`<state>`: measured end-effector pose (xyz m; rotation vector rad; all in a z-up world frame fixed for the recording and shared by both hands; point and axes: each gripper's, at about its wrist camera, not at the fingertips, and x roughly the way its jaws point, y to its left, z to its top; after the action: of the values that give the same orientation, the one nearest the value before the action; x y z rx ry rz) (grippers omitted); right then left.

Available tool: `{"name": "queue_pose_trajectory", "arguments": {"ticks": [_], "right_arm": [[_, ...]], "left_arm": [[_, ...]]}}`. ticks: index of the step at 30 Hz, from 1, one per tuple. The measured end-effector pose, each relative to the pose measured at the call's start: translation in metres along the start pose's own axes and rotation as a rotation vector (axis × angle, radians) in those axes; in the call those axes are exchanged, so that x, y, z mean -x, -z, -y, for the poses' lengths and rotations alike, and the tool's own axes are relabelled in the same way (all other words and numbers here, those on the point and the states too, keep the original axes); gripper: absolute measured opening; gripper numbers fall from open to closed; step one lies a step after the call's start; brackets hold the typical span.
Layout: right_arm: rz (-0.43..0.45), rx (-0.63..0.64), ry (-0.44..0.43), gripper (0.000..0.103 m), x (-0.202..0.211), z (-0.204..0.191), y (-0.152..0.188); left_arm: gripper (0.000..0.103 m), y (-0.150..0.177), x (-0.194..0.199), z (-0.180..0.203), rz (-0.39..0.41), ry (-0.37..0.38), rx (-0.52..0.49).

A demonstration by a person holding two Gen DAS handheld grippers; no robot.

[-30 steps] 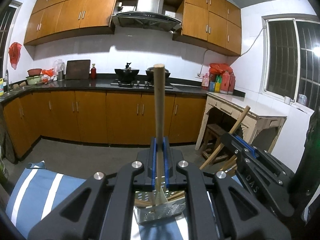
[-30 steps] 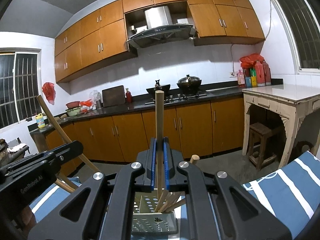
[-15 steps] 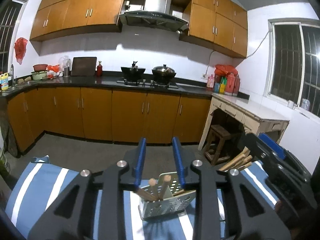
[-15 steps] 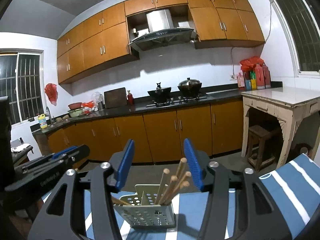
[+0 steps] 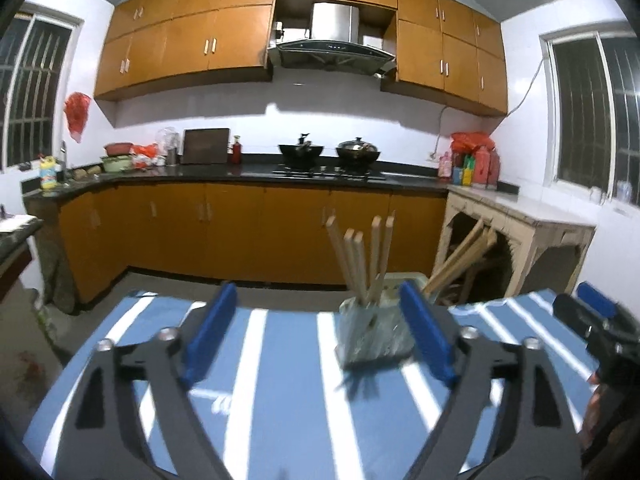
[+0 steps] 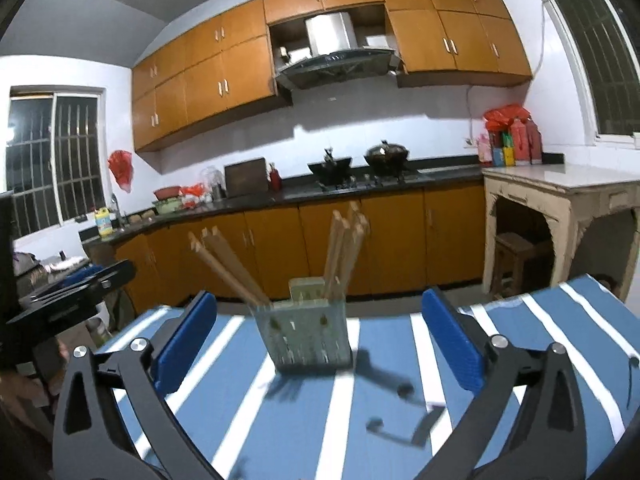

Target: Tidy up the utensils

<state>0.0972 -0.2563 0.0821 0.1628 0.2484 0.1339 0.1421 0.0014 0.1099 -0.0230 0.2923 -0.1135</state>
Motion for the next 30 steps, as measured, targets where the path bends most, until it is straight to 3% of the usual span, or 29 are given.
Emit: {"name": "queue_pose_trajectory", "arguments": {"ticks": [3, 7, 13, 22, 30], "right_arm": [[-0.029, -0.015, 0.054, 0.101, 0.01, 0.001, 0.021], [-0.068, -0.014, 0.102, 0.101, 0.022, -0.002, 0.043], [-0.068, 0.126, 0.139, 0.101, 0.042, -0.022, 0.072], [-0.076, 0.101, 0.15, 0.101, 0.058, -0.017, 0.101], [-0.068, 0.1, 0.162, 0.101, 0.068, -0.019, 0.118]], "left_arm": [[0.099, 0.026, 0.022, -0.001, 0.005, -0.056, -0.04], [0.099, 0.059, 0.045, 0.004, -0.013, -0.074, -0.075], [0.099, 0.095, 0.066, 0.015, -0.014, -0.091, -0.121], [0.099, 0.127, 0.076, 0.003, -0.076, -0.12, -0.069], [0.099, 0.139, 0.084, -0.001, -0.073, -0.115, -0.056]]}}
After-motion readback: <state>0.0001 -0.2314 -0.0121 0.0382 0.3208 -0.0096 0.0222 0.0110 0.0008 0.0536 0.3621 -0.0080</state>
